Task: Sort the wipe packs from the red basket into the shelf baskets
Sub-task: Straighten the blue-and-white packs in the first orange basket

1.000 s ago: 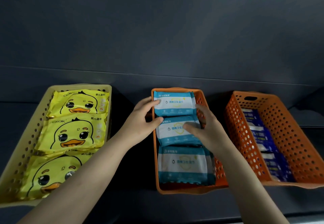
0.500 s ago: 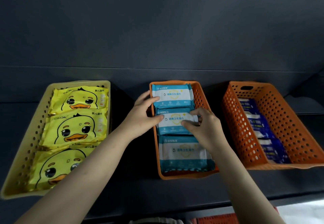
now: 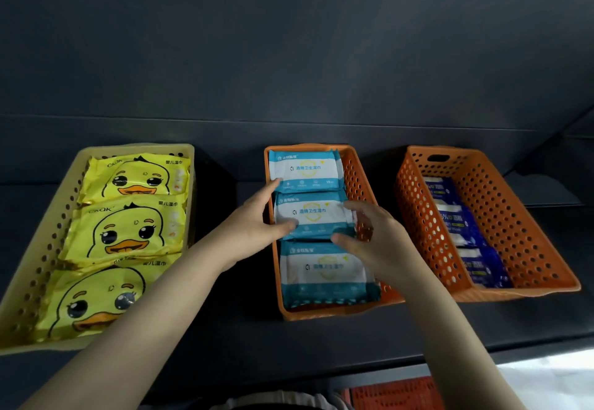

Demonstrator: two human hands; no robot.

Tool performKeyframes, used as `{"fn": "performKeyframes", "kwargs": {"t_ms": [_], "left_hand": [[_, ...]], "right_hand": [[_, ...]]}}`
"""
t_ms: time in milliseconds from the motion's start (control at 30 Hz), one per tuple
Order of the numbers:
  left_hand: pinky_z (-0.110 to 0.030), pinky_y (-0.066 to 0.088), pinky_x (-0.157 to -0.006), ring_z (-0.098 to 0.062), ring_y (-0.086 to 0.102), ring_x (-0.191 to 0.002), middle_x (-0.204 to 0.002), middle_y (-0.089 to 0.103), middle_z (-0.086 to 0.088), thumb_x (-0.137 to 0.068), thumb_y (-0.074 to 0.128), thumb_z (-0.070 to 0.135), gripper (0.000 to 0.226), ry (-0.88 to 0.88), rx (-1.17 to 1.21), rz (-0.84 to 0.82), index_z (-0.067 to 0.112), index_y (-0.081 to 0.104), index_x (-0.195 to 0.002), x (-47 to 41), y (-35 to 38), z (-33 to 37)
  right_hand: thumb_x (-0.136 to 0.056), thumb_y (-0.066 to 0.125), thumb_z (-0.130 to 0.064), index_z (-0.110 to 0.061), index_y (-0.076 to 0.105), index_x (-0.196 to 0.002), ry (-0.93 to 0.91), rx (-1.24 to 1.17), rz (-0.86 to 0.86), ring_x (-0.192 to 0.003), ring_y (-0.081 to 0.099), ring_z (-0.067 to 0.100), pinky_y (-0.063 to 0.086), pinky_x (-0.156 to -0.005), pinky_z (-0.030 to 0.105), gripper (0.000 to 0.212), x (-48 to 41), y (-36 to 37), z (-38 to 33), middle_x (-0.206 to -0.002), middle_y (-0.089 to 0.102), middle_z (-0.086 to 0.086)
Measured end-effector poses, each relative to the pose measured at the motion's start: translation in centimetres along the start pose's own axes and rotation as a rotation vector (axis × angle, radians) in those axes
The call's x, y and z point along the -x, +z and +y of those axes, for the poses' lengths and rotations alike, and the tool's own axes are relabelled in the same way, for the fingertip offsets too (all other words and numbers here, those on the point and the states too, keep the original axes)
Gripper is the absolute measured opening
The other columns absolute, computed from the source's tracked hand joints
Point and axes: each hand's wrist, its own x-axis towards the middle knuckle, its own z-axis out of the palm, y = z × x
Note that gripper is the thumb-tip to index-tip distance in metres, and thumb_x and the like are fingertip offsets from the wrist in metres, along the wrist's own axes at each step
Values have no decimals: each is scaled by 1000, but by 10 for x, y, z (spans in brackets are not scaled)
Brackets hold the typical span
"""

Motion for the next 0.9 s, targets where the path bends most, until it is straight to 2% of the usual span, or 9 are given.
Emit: {"fn": "performKeyframes", "kwargs": {"t_ms": [133, 167, 233, 300, 400, 500, 667, 767, 900], "left_hand": [[-40, 50, -100, -7, 46, -129, -138, 36, 33, -87, 72, 26, 88, 14, 122, -42, 59, 15, -145, 19, 5, -13], [-40, 50, -101, -6, 43, -132, -136, 34, 36, -87, 72, 27, 88, 29, 128, -46, 61, 15, -144, 22, 6, -17], [-44, 44, -107, -4, 32, -139, -142, 30, 33, -86, 72, 31, 87, 50, 132, -49, 63, 14, -142, 26, 5, -20], [-46, 40, -110, 3, 29, -139, -148, 29, 28, -85, 74, 31, 87, 56, 154, -68, 65, 17, -140, 28, 2, -21], [-33, 52, -98, 25, 48, -105, -131, 36, 36, -84, 75, 22, 87, 50, 261, -113, 69, 24, -135, 27, 0, -23], [-27, 56, -88, 17, 57, -102, -116, 37, 41, -83, 75, 16, 85, 40, 306, -136, 72, 29, -128, 26, 0, -25], [-34, 54, -94, 29, 54, -83, -132, 37, 28, -84, 75, 15, 92, 38, 295, -129, 57, 22, -145, 27, 2, -20], [-32, 54, -94, 30, 54, -78, -131, 36, 26, -83, 76, 15, 94, 31, 292, -123, 56, 19, -146, 29, 3, -18], [-23, 57, -82, 34, 48, -69, -138, 30, 20, -83, 76, 14, 95, 52, 278, -80, 55, 19, -147, 29, 2, -18]], "right_hand": [[-81, 76, -32, -36, 44, -138, -8, 52, -150, -115, 54, 6, 55, -89, 30, 65, 20, -11, 2, -127, 51, -16], [-81, 76, -29, -34, 44, -139, -26, 78, -140, -113, 56, 8, 55, -88, 27, 66, 22, -10, 2, -130, 52, -13], [-81, 77, -26, -28, 44, -139, -76, 154, -68, -103, 59, 6, 49, -78, 12, 67, 27, -7, 0, -132, 52, -8], [-80, 78, -26, -24, 47, -136, -89, 208, -2, -97, 59, 5, 48, -73, 10, 64, 32, -4, -3, -129, 53, -6], [-80, 78, -28, -18, 54, -126, -72, 246, 19, -88, 61, 5, 53, -70, 14, 53, 37, -3, -7, -116, 61, -6], [-79, 79, -31, -16, 56, -119, -22, 294, 41, -77, 57, 4, 47, -63, 12, 48, 38, -2, -9, -107, 64, -5], [-80, 77, -32, -17, 55, -121, 90, 268, 44, -67, 54, -1, 40, -51, 11, 49, 36, -1, -11, -95, 58, -7], [-78, 79, -32, -18, 58, -121, 127, 164, 0, -76, 54, 1, 42, -56, 10, 50, 37, -2, -9, -105, 62, -5], [-76, 81, -26, -17, 61, -124, 91, 77, 38, -88, 58, 4, 47, -68, 13, 53, 38, 8, -12, -114, 69, -2]]}}
